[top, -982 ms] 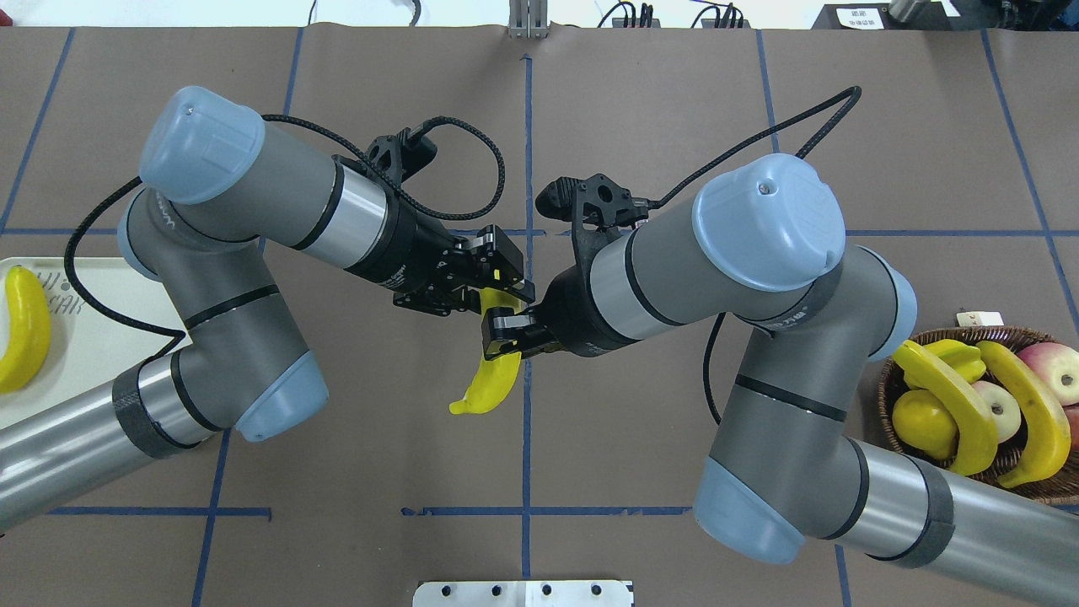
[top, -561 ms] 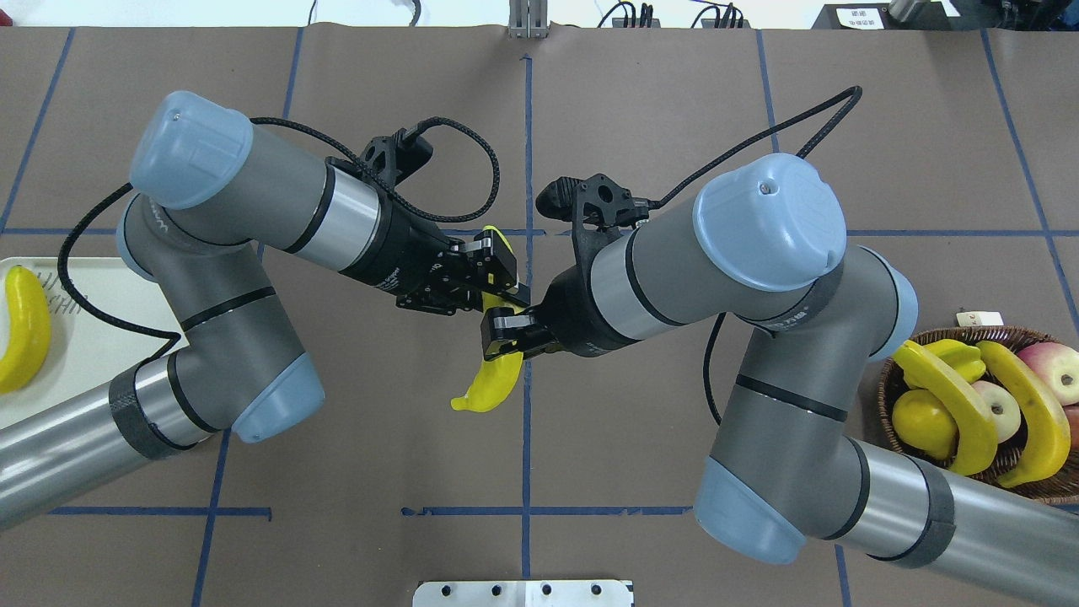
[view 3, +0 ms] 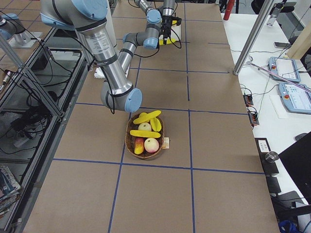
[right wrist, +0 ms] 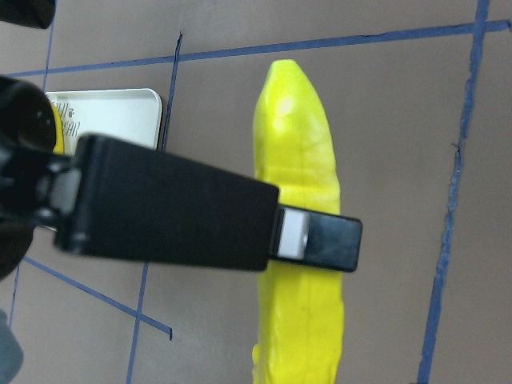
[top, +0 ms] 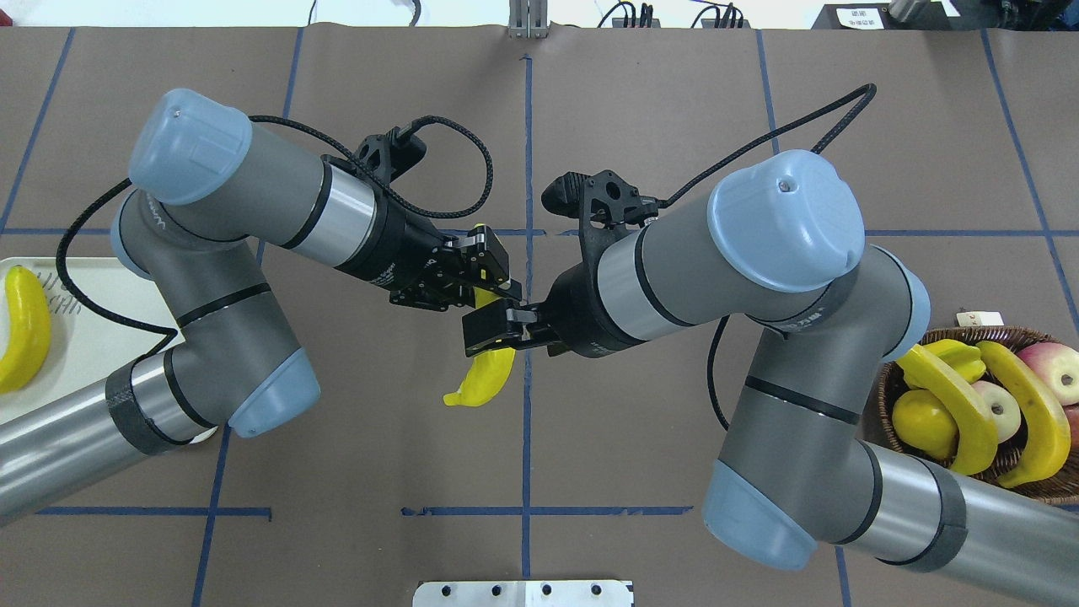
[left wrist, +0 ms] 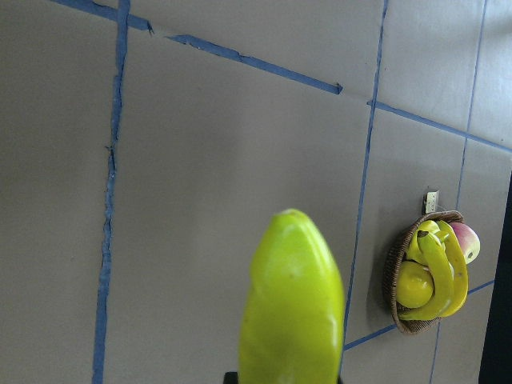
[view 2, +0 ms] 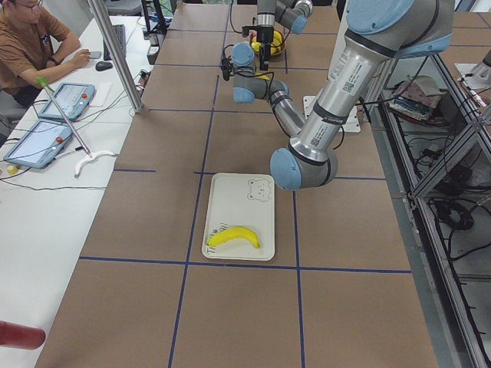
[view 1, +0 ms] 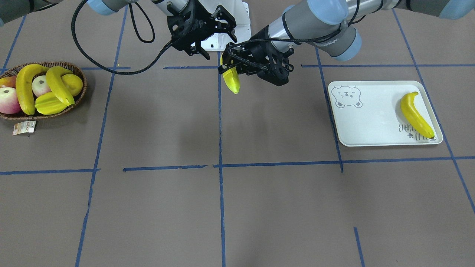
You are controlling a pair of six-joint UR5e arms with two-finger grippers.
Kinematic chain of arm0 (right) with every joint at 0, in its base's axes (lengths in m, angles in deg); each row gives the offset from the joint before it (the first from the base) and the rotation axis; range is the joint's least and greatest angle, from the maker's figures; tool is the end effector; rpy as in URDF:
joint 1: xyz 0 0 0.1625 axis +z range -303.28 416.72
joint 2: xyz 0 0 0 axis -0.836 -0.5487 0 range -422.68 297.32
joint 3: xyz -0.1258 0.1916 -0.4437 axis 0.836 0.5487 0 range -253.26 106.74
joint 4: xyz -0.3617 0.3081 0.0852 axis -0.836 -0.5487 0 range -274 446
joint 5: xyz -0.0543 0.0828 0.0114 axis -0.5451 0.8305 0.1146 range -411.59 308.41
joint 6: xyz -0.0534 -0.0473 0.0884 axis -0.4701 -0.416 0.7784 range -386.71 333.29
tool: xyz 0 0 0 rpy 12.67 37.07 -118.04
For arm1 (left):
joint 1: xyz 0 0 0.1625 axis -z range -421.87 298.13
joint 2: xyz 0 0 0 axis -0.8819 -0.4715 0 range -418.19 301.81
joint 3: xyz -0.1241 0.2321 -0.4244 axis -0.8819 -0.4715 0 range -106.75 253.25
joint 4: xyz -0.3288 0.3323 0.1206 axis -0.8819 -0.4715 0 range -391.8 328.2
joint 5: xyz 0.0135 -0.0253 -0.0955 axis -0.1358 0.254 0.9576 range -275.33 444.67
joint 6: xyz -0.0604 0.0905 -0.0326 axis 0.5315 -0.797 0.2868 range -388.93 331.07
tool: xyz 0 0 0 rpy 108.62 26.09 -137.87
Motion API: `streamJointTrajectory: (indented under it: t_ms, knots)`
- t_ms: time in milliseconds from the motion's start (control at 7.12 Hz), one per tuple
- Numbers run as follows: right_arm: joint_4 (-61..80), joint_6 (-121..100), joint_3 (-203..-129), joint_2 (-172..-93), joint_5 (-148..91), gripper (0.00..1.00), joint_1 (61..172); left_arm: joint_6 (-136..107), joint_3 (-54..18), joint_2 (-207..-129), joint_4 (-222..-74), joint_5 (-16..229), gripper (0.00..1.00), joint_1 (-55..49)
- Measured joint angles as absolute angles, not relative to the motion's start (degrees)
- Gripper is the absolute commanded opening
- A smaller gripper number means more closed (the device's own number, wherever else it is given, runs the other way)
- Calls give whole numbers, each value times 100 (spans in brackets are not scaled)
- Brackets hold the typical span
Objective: Transfer all bananas from basket to plate
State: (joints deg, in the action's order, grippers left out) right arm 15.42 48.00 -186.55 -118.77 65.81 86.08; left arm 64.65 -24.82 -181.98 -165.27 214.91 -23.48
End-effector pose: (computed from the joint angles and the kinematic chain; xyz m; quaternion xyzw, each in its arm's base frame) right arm -0.5277 -0.3899 0.1134 0.0568 -0.6277 -0.0524 0.7746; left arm 0.5254 -0.4927 0.1755 -0.0511 0.6829 -0.0296 0.7281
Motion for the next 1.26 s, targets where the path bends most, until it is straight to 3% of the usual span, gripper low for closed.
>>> streamJointTrajectory:
  t_ms: [561, 1263]
  knots:
    - [1512, 4815, -19202, -12536, 6336, 100, 8729, 6268, -2844, -17509, -14992, 21623, 0, -1693]
    - [1455, 4801, -19740, -14124, 6350, 100, 9429, 3943, -3322, -15128, -14441, 21274, 0, -795]
